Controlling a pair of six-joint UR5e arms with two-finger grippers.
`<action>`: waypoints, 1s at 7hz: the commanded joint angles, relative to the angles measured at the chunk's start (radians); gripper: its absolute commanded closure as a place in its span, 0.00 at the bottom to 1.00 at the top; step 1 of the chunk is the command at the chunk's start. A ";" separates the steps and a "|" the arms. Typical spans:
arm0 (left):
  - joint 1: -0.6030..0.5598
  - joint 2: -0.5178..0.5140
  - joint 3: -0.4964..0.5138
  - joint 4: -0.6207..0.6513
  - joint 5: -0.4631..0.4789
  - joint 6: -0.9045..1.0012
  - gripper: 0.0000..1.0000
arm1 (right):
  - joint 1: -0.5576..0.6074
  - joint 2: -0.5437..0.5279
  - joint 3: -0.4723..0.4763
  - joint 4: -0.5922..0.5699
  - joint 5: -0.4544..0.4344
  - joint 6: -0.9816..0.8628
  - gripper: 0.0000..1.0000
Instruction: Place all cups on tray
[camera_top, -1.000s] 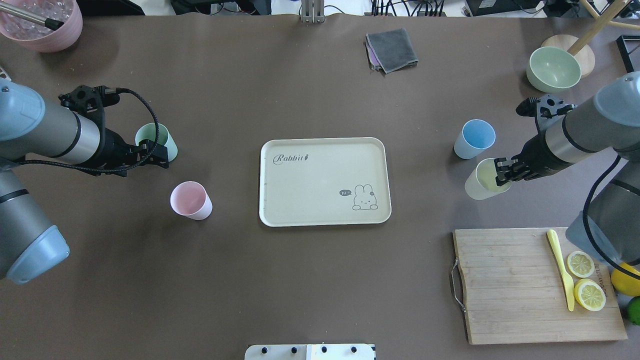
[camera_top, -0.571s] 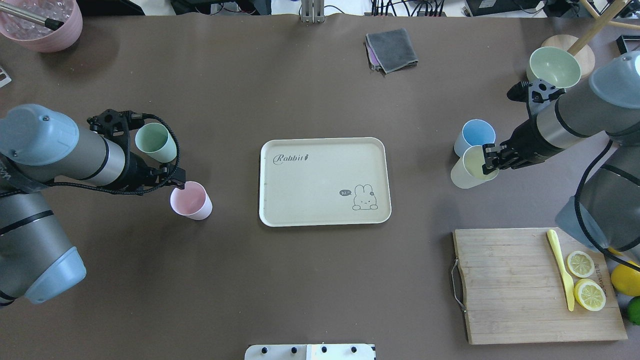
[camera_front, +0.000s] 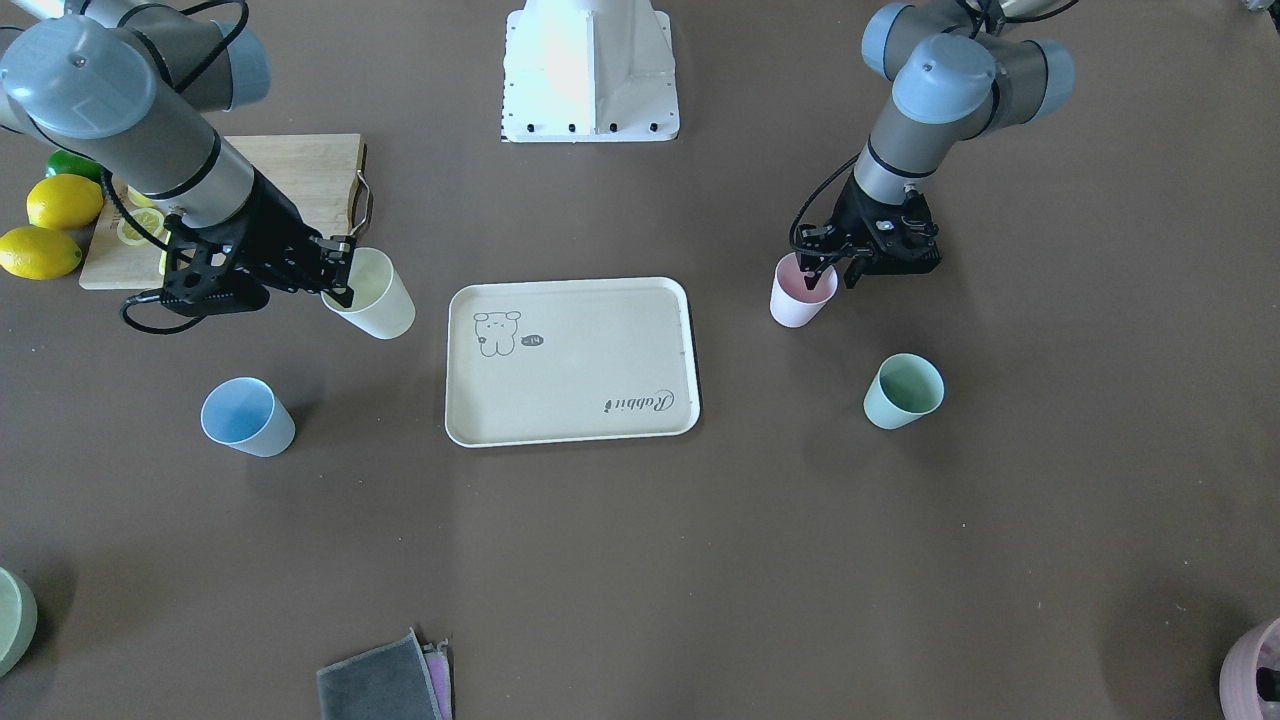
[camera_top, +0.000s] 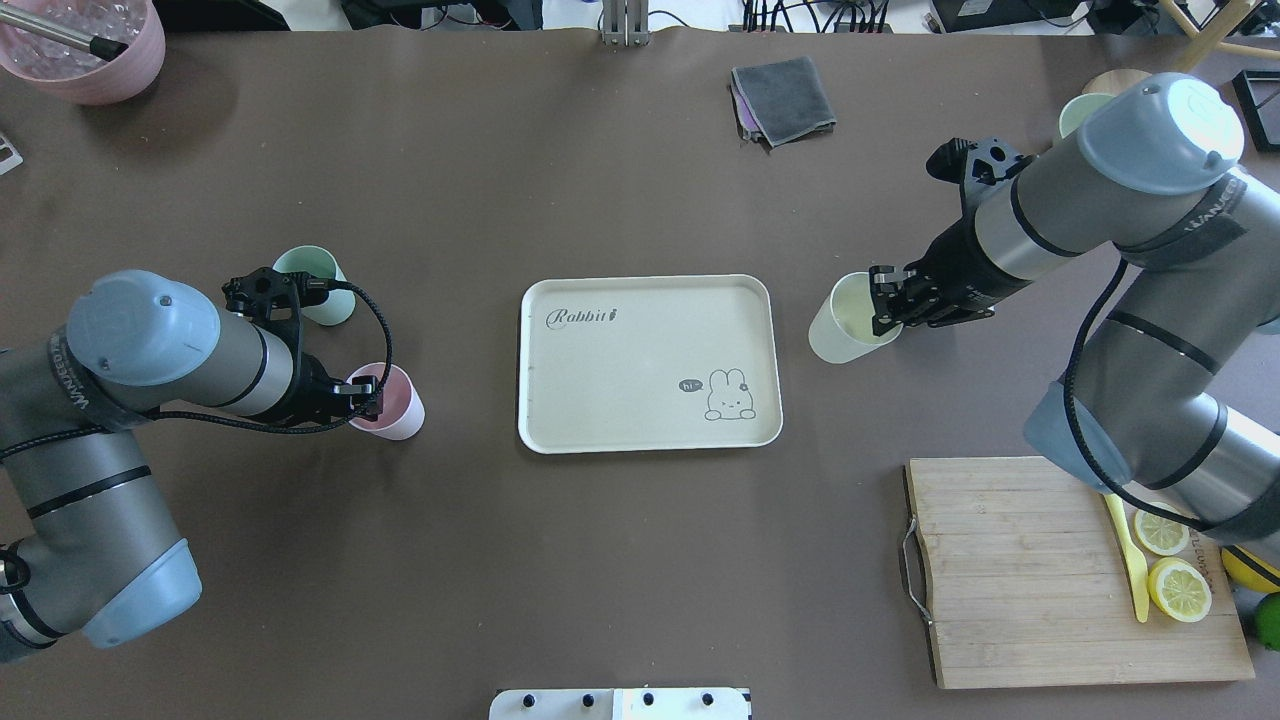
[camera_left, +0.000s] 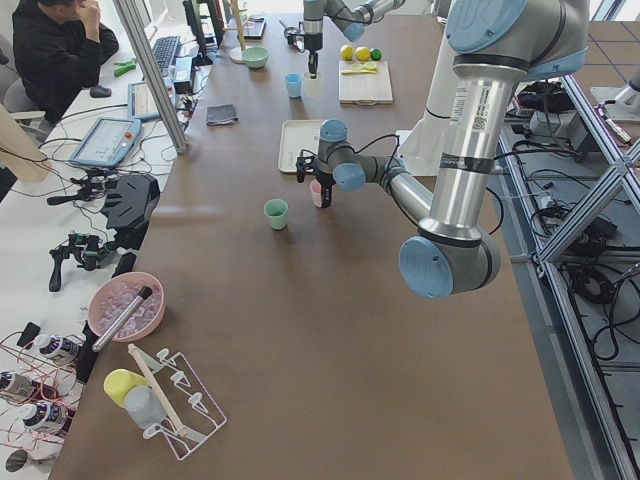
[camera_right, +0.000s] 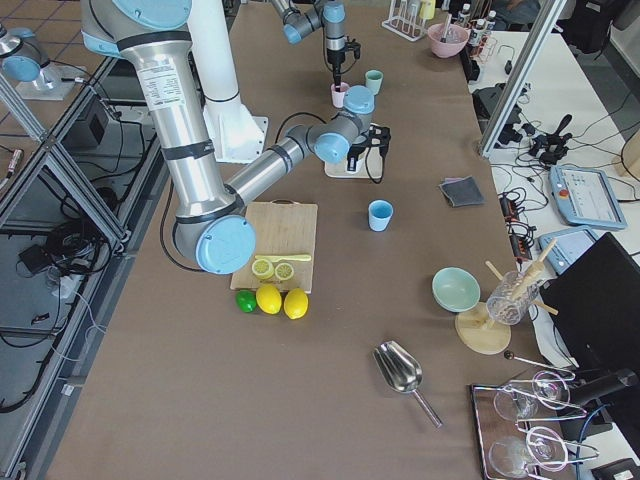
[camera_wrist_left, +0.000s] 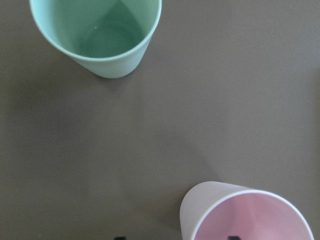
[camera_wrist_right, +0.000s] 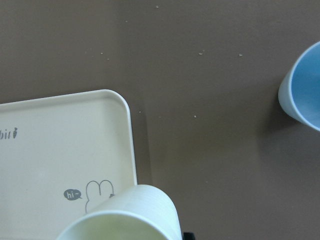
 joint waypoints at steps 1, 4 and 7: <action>0.004 -0.012 -0.004 -0.006 0.005 -0.001 1.00 | -0.072 0.050 -0.013 -0.010 -0.059 0.028 1.00; -0.096 -0.065 -0.024 0.012 -0.089 0.000 1.00 | -0.135 0.118 -0.085 -0.010 -0.122 0.050 1.00; -0.119 -0.240 -0.021 0.196 -0.094 -0.032 1.00 | -0.178 0.194 -0.185 -0.006 -0.163 0.073 1.00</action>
